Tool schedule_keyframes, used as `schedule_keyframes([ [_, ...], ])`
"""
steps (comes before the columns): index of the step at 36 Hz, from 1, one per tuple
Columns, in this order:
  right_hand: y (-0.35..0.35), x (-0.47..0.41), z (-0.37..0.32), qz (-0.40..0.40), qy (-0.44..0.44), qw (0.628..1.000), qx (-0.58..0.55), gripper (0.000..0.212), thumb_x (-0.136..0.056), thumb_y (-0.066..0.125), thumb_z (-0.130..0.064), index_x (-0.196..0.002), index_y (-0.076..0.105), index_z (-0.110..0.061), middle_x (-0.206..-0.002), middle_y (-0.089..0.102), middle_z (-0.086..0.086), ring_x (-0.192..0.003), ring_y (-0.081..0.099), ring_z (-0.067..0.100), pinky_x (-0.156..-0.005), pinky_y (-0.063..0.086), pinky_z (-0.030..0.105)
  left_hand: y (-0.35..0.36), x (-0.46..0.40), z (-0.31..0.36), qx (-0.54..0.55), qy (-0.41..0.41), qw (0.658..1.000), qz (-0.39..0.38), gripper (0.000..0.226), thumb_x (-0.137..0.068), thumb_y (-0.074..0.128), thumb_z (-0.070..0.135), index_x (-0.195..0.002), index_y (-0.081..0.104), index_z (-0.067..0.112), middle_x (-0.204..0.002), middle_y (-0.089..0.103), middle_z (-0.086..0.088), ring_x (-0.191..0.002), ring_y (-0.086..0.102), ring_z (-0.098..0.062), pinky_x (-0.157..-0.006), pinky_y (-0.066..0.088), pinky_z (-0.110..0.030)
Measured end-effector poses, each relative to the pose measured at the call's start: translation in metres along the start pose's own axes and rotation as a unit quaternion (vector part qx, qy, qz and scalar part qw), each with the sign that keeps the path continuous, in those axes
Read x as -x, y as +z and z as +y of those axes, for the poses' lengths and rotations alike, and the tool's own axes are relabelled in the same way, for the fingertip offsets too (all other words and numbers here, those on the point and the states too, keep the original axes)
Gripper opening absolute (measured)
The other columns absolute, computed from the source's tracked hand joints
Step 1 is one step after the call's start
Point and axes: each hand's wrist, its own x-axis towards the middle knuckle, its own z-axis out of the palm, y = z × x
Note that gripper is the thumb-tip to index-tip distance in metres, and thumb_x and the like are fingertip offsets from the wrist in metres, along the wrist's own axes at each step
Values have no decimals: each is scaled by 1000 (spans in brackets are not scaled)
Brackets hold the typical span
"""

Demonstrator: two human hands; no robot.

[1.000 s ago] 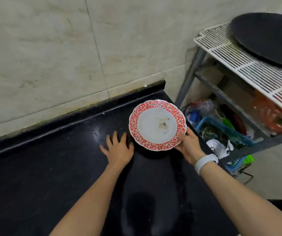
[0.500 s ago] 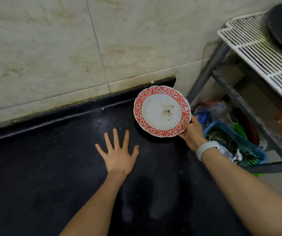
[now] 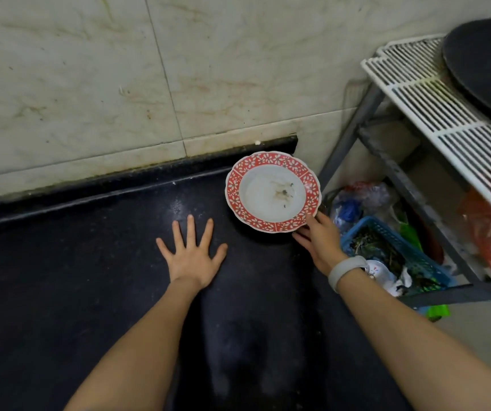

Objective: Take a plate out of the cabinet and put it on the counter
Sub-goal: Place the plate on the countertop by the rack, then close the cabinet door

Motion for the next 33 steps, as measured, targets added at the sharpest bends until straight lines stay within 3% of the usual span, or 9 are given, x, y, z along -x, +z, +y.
schedule_keyframes([
  [3, -8, 20, 8, 5, 20, 999, 25, 38, -93, 43, -16, -130, 40, -8, -120, 52, 13, -105, 53, 26, -91, 46, 38, -9, -2, 0, 4, -3, 999, -39, 69, -82, 18, 70, -140, -10, 45, -156, -21, 2, -141, -25, -29, -110, -12, -66],
  [6, -12, 45, 17, -6, 28, 997, 69, 35, -92, 44, -10, -127, 43, -5, -112, 54, 13, -101, 55, 26, -85, 49, 36, -20, 6, 0, 29, -11, 999, -43, 68, -85, 34, 61, -143, 7, 37, -159, -6, -2, -145, -11, -28, -113, -2, -63],
  [10, -8, 85, 37, -79, 41, 986, 140, 28, -91, 44, -9, -117, 52, -5, -106, 59, 13, -96, 57, 25, -84, 49, 37, -24, 57, 2, 147, -36, 987, 61, 49, -89, 45, 37, -134, 39, 20, -151, 29, -9, -141, 21, -27, -115, 16, -54],
  [15, 10, 146, 76, -203, 30, 949, 240, 23, -90, 41, -2, -110, 54, 0, -94, 59, 14, -71, 54, 16, -65, 45, 23, -3, 155, -23, 257, -119, 950, 129, 42, -89, 49, 30, -129, 47, 17, -142, 45, -4, -131, 38, -24, -108, 29, -46],
  [18, 26, 185, 109, -287, 14, 908, 304, 20, -90, 40, 0, -100, 55, -7, -85, 60, 11, -65, 53, 12, -56, 44, 13, 14, 219, -56, 286, -186, 928, 152, 41, -88, 50, 28, -128, 48, 16, -140, 47, -5, -129, 41, -25, -106, 32, -47],
  [20, 43, 222, 136, -363, 0, 861, 356, 21, -89, 40, 1, -94, 56, -12, -80, 61, 7, -64, 53, 11, -55, 44, 9, 26, 269, -88, 293, -243, 906, 182, 40, -88, 50, 26, -127, 48, 16, -139, 47, -5, -128, 42, -26, -105, 33, -46],
  [25, 66, 275, 186, -438, -26, 783, 440, 32, -87, 45, -4, -79, 57, -33, -78, 65, -2, -71, 58, 12, -66, 46, 24, 46, 351, -135, 320, -322, 866, 212, 37, -87, 53, 24, -123, 52, 15, -132, 53, -6, -121, 48, -28, -103, 40, -45],
  [28, 83, 338, 224, -502, -39, 721, 475, 26, -87, 50, -8, -79, 57, -32, -78, 64, -4, -74, 60, 14, -68, 49, 28, 67, 427, -173, 336, -376, 830, 239, 38, -86, 52, 22, -123, 52, 13, -129, 56, -9, -120, 50, -28, -102, 41, -45],
  [33, 96, 444, 295, -570, -48, 649, 501, 28, -87, 43, 5, -81, 56, -19, -69, 60, -1, -48, 55, -7, -55, 43, 15, 107, 560, -218, 372, -460, 762, 262, 38, -88, 49, 21, -126, 50, 14, -133, 54, -8, -123, 48, -26, -106, 38, -39],
])
